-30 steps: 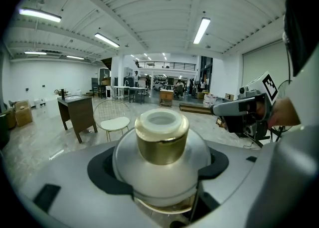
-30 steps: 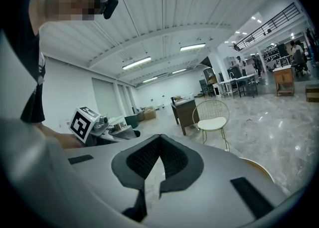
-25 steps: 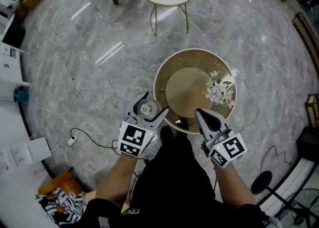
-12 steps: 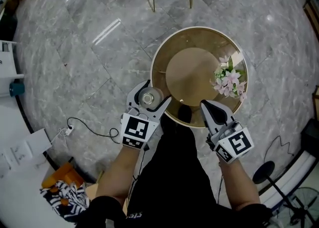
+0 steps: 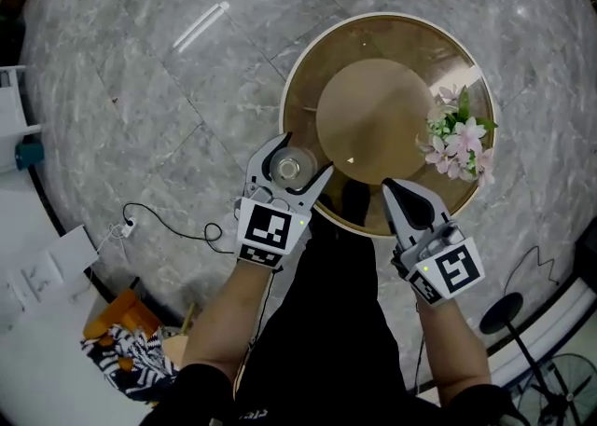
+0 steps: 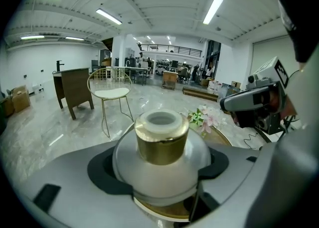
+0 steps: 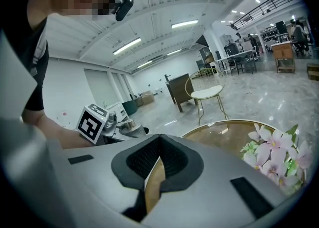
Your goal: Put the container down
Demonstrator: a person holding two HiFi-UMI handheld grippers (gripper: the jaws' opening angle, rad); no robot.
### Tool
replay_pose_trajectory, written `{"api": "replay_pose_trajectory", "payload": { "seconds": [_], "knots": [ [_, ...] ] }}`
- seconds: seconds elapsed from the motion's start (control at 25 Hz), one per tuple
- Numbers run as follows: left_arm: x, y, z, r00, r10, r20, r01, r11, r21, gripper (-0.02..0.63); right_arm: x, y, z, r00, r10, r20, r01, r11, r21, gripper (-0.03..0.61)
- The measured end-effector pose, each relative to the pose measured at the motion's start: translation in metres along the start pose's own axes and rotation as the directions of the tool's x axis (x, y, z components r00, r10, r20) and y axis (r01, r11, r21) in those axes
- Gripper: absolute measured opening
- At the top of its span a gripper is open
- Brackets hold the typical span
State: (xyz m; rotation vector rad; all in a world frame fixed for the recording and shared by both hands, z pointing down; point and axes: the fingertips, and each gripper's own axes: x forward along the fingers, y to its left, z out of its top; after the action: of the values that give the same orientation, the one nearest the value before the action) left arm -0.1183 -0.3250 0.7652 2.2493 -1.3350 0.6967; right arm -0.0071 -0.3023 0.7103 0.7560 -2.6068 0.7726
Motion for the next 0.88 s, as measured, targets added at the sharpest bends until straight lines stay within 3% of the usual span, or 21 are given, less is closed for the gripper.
{"api": "replay_pose_trajectory", "payload": {
  "seconds": [0.48,0.88],
  "knots": [
    [0.076,0.015,-0.079,0.999,0.012,-0.05,-0.012,1.0,-0.014,0.334,0.045,-0.036,-0.07,0.999,0.01,-0.037,-0.009,0.999,0.031,0.014],
    [0.126,0.031,-0.101,0.996,0.028,-0.079,-0.027,1.0,0.016,0.336,0.055,-0.051,-0.093,0.998,0.017,-0.058,-0.013,0.998,0.059,0.014]
  ]
}}
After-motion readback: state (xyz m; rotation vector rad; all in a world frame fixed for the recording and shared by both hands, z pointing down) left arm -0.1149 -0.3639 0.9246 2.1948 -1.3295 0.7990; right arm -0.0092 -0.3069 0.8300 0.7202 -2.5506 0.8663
